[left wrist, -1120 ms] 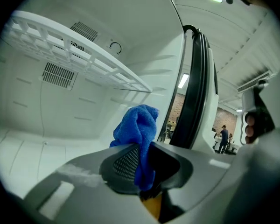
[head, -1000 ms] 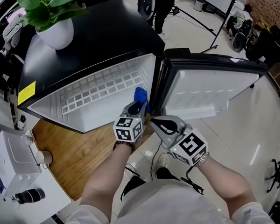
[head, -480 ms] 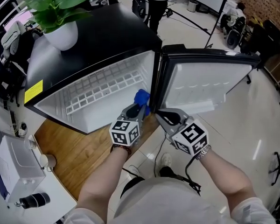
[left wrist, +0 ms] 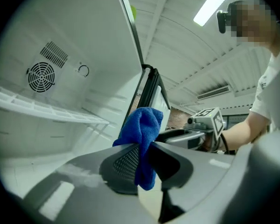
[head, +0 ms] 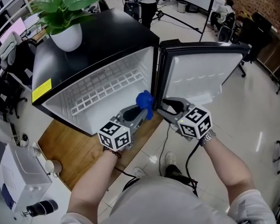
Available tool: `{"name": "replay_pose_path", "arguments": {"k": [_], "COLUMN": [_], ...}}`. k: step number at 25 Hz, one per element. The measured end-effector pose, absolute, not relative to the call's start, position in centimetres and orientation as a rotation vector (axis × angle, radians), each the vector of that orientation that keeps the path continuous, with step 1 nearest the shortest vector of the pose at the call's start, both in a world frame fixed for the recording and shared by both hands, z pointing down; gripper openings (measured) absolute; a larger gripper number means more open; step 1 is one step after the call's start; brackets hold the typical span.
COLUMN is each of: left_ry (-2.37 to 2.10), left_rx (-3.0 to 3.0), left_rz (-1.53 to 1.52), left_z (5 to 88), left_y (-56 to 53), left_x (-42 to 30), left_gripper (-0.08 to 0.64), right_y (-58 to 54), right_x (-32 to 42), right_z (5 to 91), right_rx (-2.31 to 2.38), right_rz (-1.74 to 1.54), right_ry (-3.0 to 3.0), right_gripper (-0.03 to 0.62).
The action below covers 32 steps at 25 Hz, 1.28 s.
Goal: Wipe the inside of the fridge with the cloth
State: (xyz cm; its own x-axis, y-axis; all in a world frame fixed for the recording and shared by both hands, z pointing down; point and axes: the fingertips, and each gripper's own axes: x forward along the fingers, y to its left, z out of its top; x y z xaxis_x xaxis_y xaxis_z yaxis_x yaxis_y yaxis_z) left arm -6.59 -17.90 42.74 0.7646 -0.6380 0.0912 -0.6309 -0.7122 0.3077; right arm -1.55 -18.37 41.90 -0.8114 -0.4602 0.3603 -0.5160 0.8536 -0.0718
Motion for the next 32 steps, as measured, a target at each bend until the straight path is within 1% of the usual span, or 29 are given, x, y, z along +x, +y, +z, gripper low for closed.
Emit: {"name": "replay_pose_path", "arguments": {"k": [3, 7, 27, 29, 32], "left_ry": [-0.883, -0.792, -0.476, -0.424, -0.331], "left_rx": [2.686, 2.716, 2.695, 2.68, 2.646], "left_rz": [-0.046, -0.053, -0.03, -0.033, -0.054], "left_z": [41.0, 39.5, 35.3, 35.0, 34.6], "left_y": [-16.5, -15.2, -10.7, -10.0, -8.9], "left_x": [-6.1, -5.1, 3.1, 3.8, 4.9], "left_gripper": [0.07, 0.071, 0.072, 0.072, 0.072], "right_y": [-17.6, -16.7, -11.9, -11.1, -9.6], "right_x": [-1.9, -1.9, 3.2, 3.7, 4.5], "right_z": [41.2, 40.3, 35.7, 35.4, 34.9], "right_rx": [0.66, 0.541, -0.143, -0.216, -0.329], "right_rz": [0.248, 0.249, 0.232, 0.257, 0.31], "right_ry": [-2.721, -2.748, -2.811, -2.815, -2.828], "right_gripper": [0.198, 0.207, 0.207, 0.204, 0.177]}}
